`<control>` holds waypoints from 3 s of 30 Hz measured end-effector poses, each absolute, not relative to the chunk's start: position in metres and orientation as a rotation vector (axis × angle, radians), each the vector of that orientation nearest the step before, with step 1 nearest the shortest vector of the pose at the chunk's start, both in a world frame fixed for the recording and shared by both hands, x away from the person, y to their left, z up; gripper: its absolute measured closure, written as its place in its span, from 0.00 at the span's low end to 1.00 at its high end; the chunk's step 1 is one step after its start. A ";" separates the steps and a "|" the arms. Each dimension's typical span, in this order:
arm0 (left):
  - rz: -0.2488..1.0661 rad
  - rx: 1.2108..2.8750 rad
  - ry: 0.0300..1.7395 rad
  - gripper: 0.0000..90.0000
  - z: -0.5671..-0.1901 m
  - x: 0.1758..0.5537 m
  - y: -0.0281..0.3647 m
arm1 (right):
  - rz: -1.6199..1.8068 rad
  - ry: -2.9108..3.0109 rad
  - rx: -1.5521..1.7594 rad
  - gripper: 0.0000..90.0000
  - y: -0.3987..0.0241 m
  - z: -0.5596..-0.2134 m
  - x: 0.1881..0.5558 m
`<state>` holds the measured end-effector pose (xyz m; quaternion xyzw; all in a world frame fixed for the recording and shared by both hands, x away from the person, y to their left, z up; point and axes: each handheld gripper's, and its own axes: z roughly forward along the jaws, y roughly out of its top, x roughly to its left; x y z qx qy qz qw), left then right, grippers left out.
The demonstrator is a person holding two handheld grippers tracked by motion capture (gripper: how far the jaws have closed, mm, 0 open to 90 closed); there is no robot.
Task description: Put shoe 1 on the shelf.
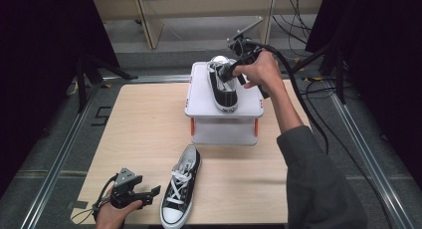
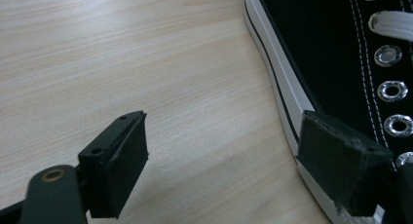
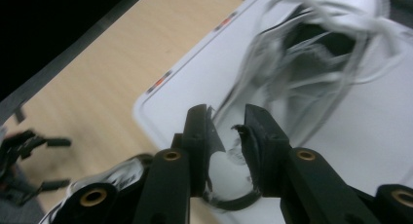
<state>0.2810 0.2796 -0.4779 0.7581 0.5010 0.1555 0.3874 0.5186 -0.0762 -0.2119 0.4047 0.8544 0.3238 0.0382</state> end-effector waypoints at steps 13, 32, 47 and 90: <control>0.399 1.934 1.280 0.20 -0.478 0.281 0.280 | 0.884 2.732 1.190 0.87 -0.055 -0.241 0.518; 0.394 1.947 1.273 0.20 -0.478 0.281 0.280 | 0.909 2.707 1.203 0.97 -0.030 -0.241 0.525; 0.385 1.923 1.284 0.20 -0.478 0.282 0.281 | 0.980 2.612 1.130 0.58 -0.045 -0.229 0.497; 0.335 1.881 1.252 0.19 -0.469 0.240 0.279 | 1.138 2.819 0.972 0.46 -0.067 -0.400 0.379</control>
